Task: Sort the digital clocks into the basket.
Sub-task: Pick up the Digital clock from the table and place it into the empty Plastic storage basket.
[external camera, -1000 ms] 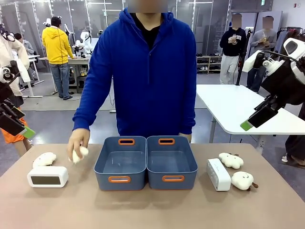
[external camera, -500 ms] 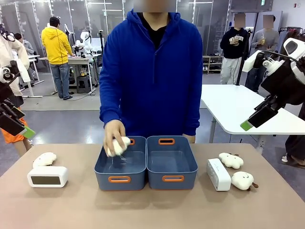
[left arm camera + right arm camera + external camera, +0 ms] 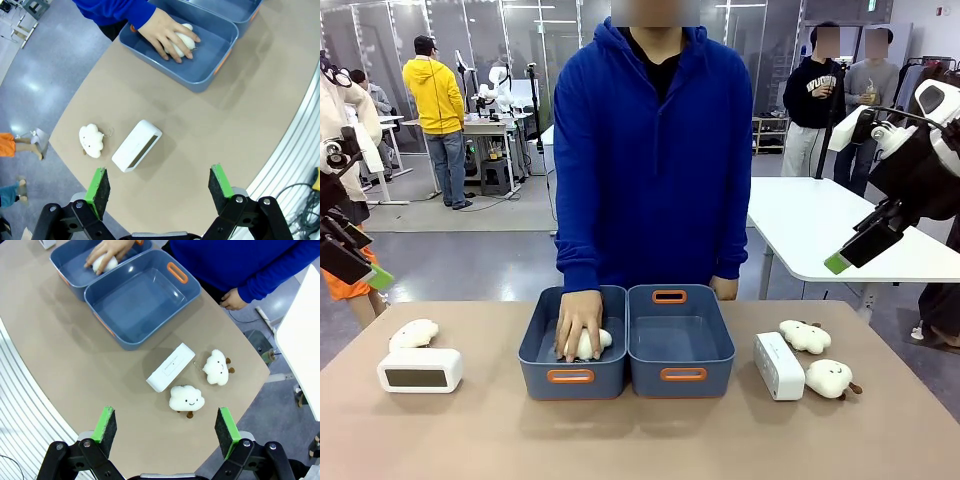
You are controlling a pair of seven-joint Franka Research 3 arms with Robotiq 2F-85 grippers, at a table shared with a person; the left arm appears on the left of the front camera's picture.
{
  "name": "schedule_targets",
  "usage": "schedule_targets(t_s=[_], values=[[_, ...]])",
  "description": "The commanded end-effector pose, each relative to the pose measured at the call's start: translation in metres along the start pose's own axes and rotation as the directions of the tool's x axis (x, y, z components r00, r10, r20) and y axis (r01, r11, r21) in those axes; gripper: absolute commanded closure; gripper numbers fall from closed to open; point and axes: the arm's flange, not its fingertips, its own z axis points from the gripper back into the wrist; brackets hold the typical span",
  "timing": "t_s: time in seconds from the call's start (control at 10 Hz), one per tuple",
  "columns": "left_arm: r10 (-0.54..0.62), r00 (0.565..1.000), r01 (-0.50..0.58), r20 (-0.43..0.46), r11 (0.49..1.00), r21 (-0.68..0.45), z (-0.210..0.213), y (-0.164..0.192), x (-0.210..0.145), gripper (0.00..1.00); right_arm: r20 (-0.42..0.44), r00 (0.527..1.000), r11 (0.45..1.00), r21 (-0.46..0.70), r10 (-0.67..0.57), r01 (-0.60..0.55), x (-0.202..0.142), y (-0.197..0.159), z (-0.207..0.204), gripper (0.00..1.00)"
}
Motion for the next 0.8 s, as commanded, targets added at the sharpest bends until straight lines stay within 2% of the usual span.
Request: schedule_targets(t_s=[0.0,0.5,0.6,0.7], values=[[-0.007,1.0,0.007,-0.017,1.0,0.002,0.002,0.001,0.003,0.0,-0.006,1.0,1.0,0.003,0.003,-0.003,0.003,0.0,0.0,0.0],[-0.007,1.0,0.007,-0.017,1.0,0.002,0.002,0.001,0.003,0.0,0.0,1.0,1.0,0.0,0.0,0.0,0.0,0.0,0.0,0.0],[-0.007,1.0,0.007,-0.017,1.0,0.002,0.002,0.001,0.003,0.0,-0.076,0.991,0.994,-0.005,-0.113,0.113,0.006,-0.008,-0.02,0.0],[-0.007,1.0,0.007,-0.017,1.0,0.002,0.002,0.001,0.003,0.0,-0.143,0.976,0.986,-0.008,-0.165,0.166,0.009,-0.009,-0.037,0.0]])
